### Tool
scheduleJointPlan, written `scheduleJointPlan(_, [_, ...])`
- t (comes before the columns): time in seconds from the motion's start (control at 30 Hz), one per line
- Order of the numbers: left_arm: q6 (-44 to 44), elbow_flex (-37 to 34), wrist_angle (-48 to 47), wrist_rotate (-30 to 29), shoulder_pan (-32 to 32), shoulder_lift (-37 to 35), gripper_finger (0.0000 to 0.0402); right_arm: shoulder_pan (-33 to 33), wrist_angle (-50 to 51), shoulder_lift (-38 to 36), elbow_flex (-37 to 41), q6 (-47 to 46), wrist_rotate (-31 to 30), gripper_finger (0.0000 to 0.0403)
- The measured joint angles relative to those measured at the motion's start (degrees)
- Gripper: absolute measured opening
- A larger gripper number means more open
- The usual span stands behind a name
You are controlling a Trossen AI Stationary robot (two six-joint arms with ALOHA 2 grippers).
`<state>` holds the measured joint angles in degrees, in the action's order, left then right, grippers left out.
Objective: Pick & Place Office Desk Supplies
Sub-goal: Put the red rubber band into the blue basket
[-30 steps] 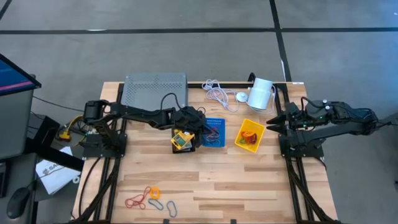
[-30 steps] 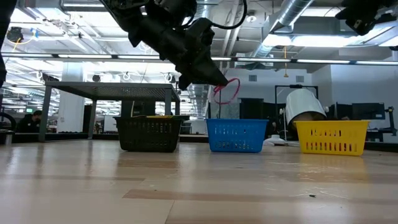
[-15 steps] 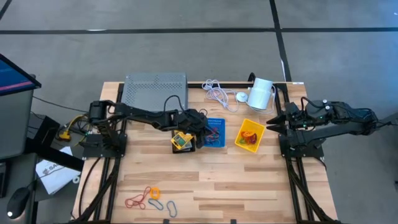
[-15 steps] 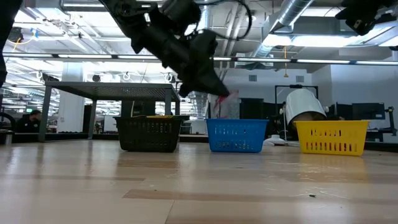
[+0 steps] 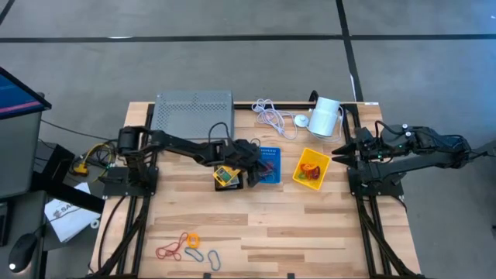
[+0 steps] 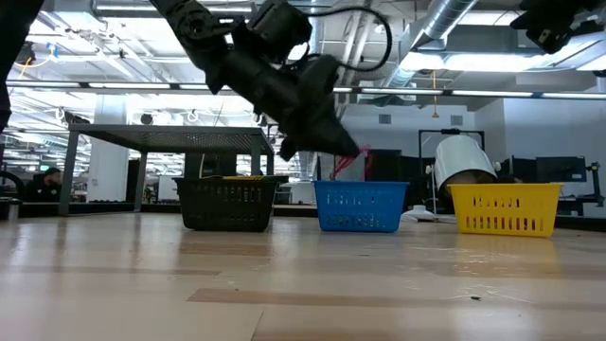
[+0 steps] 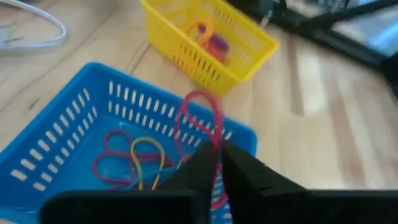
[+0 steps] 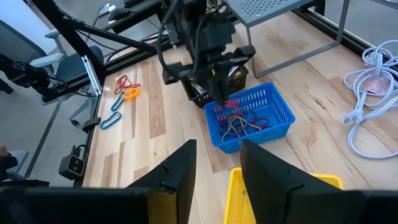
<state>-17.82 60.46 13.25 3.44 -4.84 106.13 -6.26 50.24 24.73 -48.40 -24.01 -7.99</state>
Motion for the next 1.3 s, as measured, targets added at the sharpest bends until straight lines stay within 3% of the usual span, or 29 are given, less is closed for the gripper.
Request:
scheduleJointPlan(0.33, [-3.08,-0.08,-0.34,-0.32,-0.39,0.19,0.0176,0.0,0.11,0.0,0.0,0.0,0.0,0.012])
scheduleJointPlan(0.5, [-5.43,-0.08,-0.37,-0.42,-0.95,0.12,0.0223,0.0,0.31,0.0,0.0,0.0,0.0,0.012])
scheduleJointPlan(0.93, [-12.85,-0.08,-4.87,-0.9,-2.21,-2.69,0.0237,0.0,0.33,-0.01,0.0,0.14,0.04,0.012])
scheduleJointPlan(1.07, [-6.42,-0.12,-10.6,-1.09,-0.6,-2.69,0.0237,-0.05,0.35,-0.01,0.0,0.42,0.17,0.012])
scheduleJointPlan(1.3, [9.06,-0.1,-6.99,-4.16,2.4,-2.69,0.0237,-0.04,0.31,-0.02,0.0,0.41,0.15,0.012])
